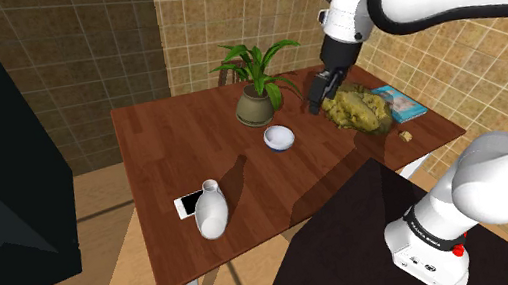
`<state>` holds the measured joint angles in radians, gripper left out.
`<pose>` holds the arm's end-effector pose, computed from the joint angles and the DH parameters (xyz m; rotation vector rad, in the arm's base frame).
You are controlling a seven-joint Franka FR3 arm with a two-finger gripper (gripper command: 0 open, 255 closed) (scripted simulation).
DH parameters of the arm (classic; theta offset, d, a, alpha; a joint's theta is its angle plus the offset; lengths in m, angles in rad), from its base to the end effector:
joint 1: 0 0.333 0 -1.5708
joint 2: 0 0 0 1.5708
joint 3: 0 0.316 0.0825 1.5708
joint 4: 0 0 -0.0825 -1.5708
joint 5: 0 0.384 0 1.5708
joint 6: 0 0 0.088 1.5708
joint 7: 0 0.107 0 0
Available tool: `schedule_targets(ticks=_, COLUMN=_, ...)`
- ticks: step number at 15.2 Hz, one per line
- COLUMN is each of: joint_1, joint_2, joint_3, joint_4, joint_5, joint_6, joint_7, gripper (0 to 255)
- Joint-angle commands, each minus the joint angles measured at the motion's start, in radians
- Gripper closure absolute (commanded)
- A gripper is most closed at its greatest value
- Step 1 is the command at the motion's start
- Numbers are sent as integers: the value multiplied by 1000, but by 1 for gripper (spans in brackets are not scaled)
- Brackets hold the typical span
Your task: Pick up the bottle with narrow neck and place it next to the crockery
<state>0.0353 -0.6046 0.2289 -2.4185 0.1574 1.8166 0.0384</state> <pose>0.3542 0.1184 0.5140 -3.1111 -0.2287 0.0156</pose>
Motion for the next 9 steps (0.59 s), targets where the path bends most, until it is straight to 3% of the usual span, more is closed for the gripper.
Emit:
schedule_targets(ticks=1, joint_1=7, joint_2=57, joint_3=36, joint_4=9, joint_5=11, joint_6=53, joint_7=36, gripper=0)
schedule_targets(ticks=9, joint_1=16, joint_2=309, joint_3=166, joint_4=47, joint_5=0, joint_6=271, joint_7=175, gripper=0)
